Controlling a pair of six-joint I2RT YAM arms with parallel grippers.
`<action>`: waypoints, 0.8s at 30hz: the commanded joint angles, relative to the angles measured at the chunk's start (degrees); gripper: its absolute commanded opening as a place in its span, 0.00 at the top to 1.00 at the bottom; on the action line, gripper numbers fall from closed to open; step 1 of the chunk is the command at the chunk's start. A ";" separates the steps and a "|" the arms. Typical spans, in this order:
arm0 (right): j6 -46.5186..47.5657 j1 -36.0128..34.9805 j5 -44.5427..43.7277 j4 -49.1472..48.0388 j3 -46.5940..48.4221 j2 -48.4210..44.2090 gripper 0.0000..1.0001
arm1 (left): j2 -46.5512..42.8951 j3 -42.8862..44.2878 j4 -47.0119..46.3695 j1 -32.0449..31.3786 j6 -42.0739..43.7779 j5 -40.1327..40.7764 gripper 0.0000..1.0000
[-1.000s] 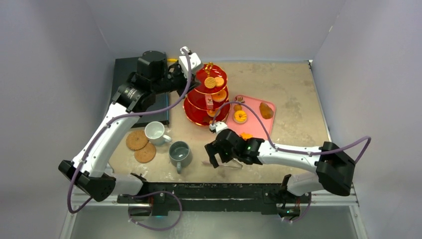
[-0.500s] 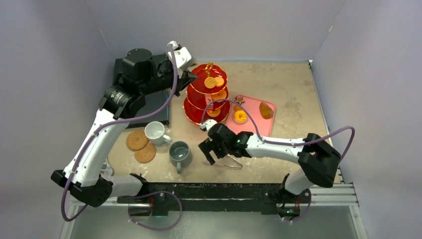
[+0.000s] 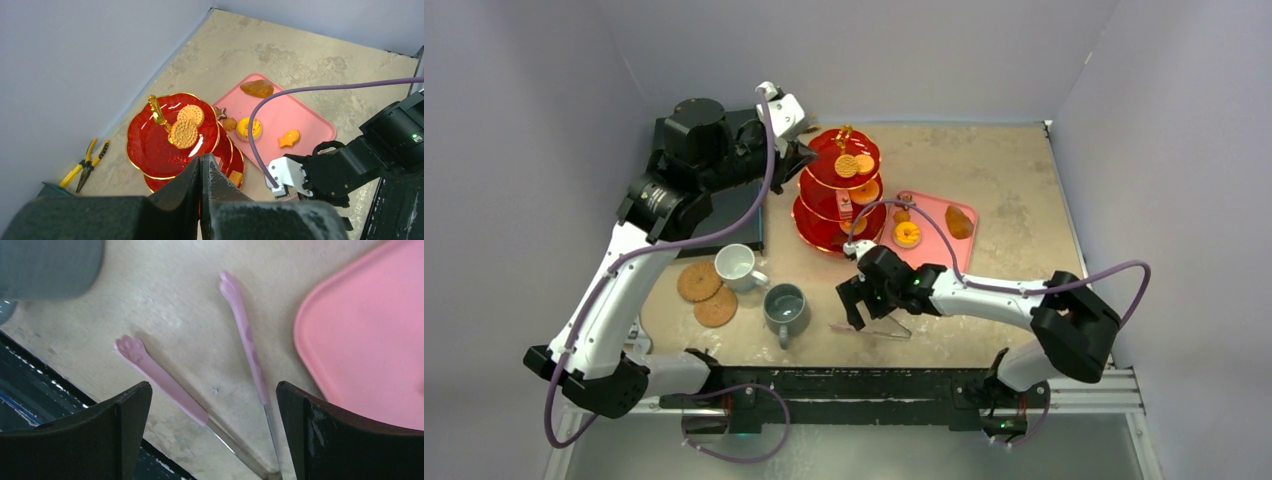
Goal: Serve the afternoon tea
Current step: Adjust the clamp at the center of the board.
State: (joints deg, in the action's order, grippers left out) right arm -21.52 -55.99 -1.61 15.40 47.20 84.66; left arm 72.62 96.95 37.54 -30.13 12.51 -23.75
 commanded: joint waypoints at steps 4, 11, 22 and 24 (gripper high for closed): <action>-10.50 0.68 -1.92 1.50 -4.87 -4.01 0.01 | -1.64 2.63 -0.45 0.16 -1.43 -0.01 1.00; -13.64 0.54 -1.62 -1.63 -7.73 -5.31 0.01 | -2.28 2.78 -0.32 0.16 -1.62 -0.60 1.00; -22.28 -2.91 3.77 -8.88 -15.59 -14.08 0.01 | -2.30 2.63 -0.54 0.17 -1.72 -1.21 1.00; -24.30 -3.62 3.69 -9.53 -17.26 -15.23 0.01 | -2.31 2.72 -0.45 0.16 -1.63 -1.15 1.00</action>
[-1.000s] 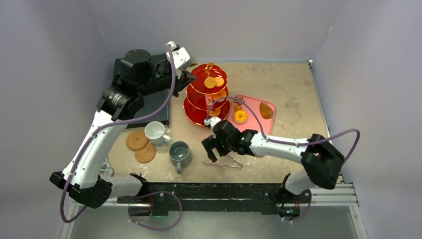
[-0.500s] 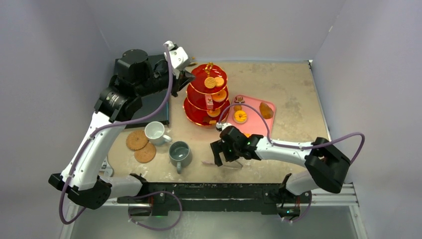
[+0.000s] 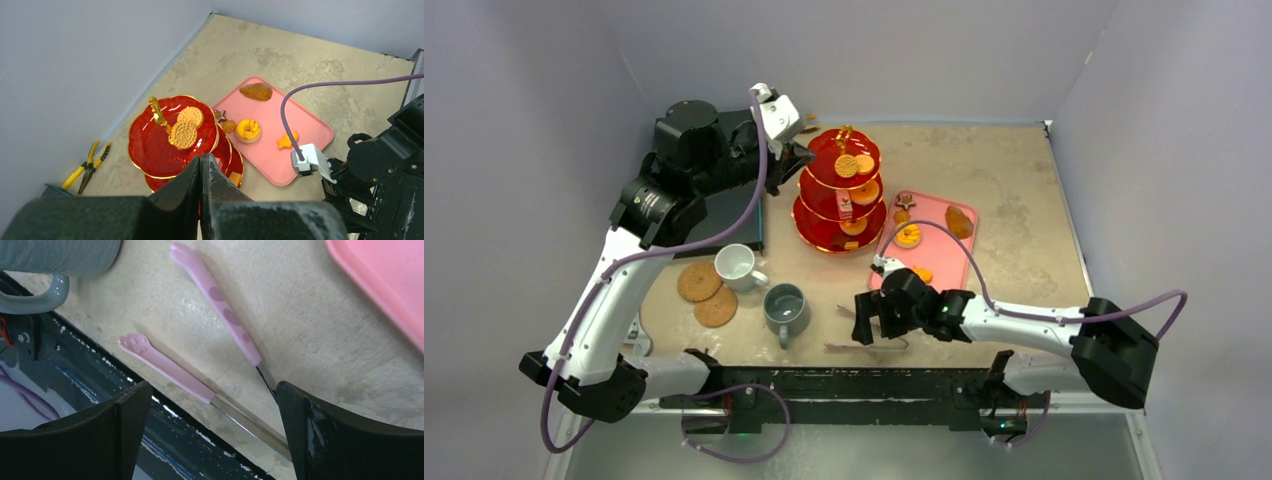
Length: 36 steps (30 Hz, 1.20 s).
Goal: Serve the afternoon tea
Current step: Adjust the clamp at the center of the board.
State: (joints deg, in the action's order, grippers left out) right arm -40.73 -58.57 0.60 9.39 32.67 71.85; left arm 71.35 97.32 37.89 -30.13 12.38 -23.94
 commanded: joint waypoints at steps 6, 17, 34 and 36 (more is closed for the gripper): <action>-9.62 -7.08 -4.50 -0.24 -3.75 -2.98 0.01 | -1.09 2.36 -0.64 0.14 -1.62 -1.02 1.00; 1.69 -8.95 -14.29 10.15 7.45 1.00 0.01 | -2.49 -0.88 0.21 0.16 1.98 -2.95 0.96; 10.94 -8.87 -15.04 9.56 15.50 17.42 0.66 | -3.50 -0.02 0.88 0.16 3.00 -1.07 0.97; 9.85 -8.85 -16.52 9.60 16.69 19.50 0.87 | -3.59 0.06 0.94 0.16 2.97 -0.87 0.97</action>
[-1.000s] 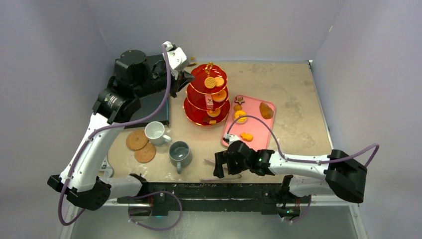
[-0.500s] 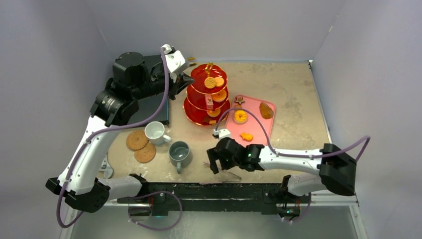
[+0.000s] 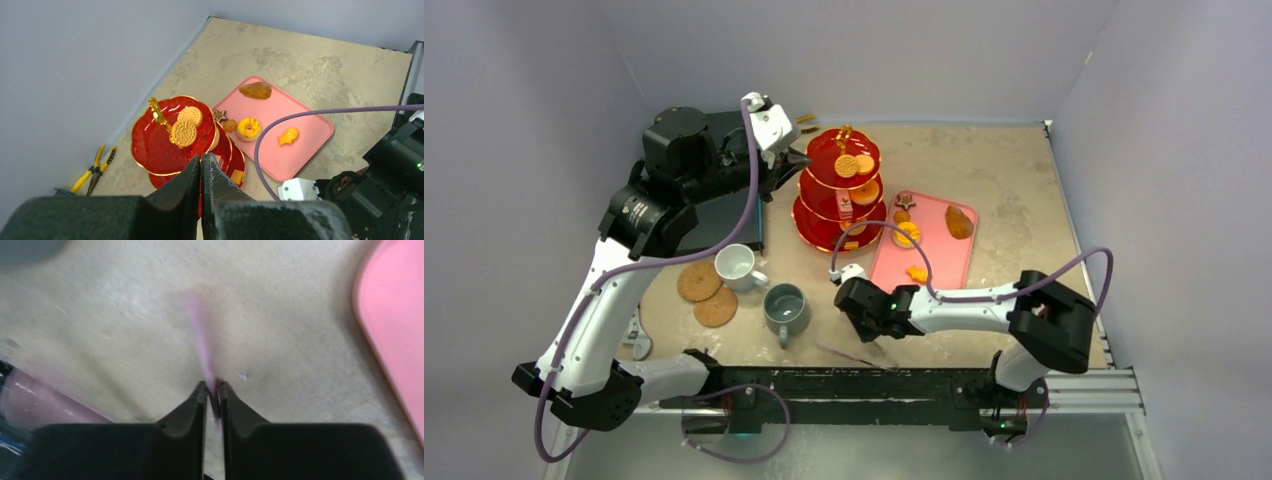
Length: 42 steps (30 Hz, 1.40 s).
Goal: Serve the afternoon tea
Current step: Adjust the clamp at the center of the board.
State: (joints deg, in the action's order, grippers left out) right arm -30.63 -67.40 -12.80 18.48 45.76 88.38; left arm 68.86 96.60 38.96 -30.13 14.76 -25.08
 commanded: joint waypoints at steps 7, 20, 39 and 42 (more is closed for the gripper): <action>-5.02 0.46 -8.82 0.41 6.03 5.40 0.90 | -1.10 1.14 0.24 0.18 0.73 0.19 0.97; -18.10 3.33 -18.71 8.73 12.86 8.56 0.43 | -1.36 0.81 0.58 0.16 1.26 -0.52 0.97; -4.52 4.73 -1.75 -6.79 0.07 -6.34 0.01 | -1.28 1.41 0.68 0.16 0.85 -1.36 0.97; -4.19 4.56 -1.96 -9.09 -0.41 -4.58 0.01 | -1.27 1.79 0.84 0.16 0.79 -1.38 0.97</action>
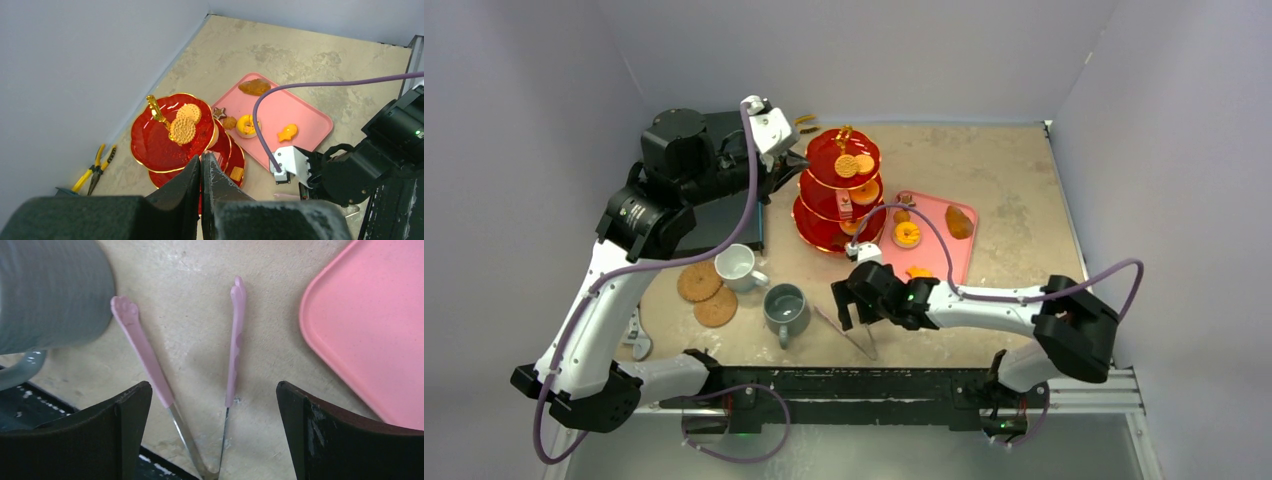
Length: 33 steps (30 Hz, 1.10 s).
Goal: Serve the afternoon tea
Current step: Adjust the clamp at the center of the board.
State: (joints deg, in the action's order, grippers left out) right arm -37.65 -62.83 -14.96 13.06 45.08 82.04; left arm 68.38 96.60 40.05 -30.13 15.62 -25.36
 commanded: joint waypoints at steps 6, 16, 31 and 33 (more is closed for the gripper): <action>3.90 -0.32 0.50 -8.84 -1.49 2.07 0.01 | -0.79 2.19 0.54 0.20 0.42 -0.71 0.97; 4.78 -0.42 4.32 -14.46 -5.84 1.65 0.01 | -0.89 1.99 0.56 0.16 0.56 -0.56 0.97; 4.66 -4.63 0.56 -23.78 -10.27 3.35 0.01 | -0.01 3.65 1.93 0.19 0.91 -0.73 0.97; 4.88 -5.90 -1.51 -23.68 -9.50 4.67 0.01 | 0.11 3.99 2.07 0.16 0.89 -0.83 0.97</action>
State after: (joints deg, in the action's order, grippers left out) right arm -33.56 -66.59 -12.12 -7.55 35.40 84.88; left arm 68.49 97.89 42.09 -30.13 15.88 -25.34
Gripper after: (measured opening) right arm 0.987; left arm 0.030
